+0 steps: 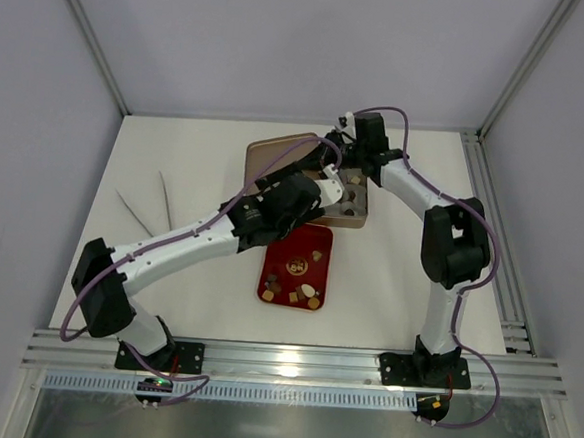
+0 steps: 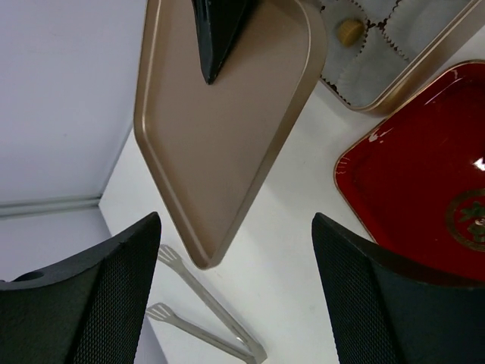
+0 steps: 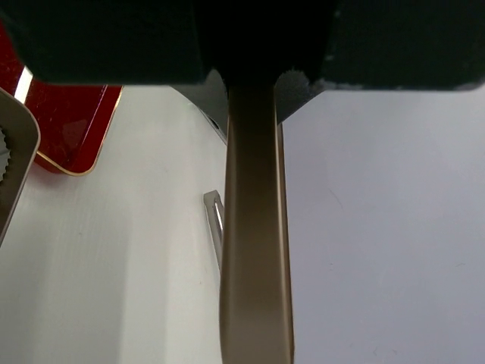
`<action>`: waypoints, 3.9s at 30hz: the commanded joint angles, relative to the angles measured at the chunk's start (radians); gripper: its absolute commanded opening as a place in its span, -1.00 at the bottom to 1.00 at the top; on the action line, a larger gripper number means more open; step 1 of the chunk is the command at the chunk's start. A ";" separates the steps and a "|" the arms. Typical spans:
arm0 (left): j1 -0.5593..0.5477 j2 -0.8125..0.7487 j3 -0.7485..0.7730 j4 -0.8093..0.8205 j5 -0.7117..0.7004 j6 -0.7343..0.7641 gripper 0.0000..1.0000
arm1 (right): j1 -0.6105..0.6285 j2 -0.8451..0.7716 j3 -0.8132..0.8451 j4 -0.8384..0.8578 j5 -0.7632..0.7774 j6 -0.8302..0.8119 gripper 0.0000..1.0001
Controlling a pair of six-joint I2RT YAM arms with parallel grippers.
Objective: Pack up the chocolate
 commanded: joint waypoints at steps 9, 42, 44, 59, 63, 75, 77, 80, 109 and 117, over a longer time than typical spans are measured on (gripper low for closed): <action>-0.011 0.127 0.051 0.118 -0.156 0.162 0.57 | 0.004 -0.121 -0.060 0.027 -0.058 0.005 -0.92; -0.007 0.137 0.179 0.119 0.008 0.131 -1.00 | -0.211 -0.349 -0.274 0.355 0.017 0.058 1.00; 0.001 0.144 0.244 0.038 0.092 0.085 -1.00 | -0.269 -0.404 -0.302 0.365 0.050 0.054 0.99; 0.332 0.350 0.607 -0.023 1.236 -0.778 -0.99 | -0.415 -0.561 -0.429 0.025 0.415 -0.314 0.99; 0.378 0.468 0.676 0.017 1.368 -0.936 -1.00 | -0.415 -0.547 -0.445 0.000 0.435 -0.362 0.99; 0.487 0.716 0.703 0.413 1.603 -1.344 -1.00 | -0.390 -0.425 -0.446 -0.006 0.416 -0.413 0.98; 0.501 0.742 0.709 0.439 1.606 -1.374 -1.00 | -0.378 -0.397 -0.442 0.001 0.416 -0.416 0.98; 0.519 0.780 0.707 0.491 1.636 -1.441 -1.00 | -0.360 -0.357 -0.428 0.001 0.416 -0.419 0.97; 0.575 0.949 0.624 0.668 1.694 -1.558 -0.99 | -0.277 -0.156 -0.291 0.029 0.446 -0.437 0.96; 0.579 0.967 0.621 0.655 1.708 -1.546 -1.00 | -0.260 -0.133 -0.290 0.066 0.434 -0.430 0.96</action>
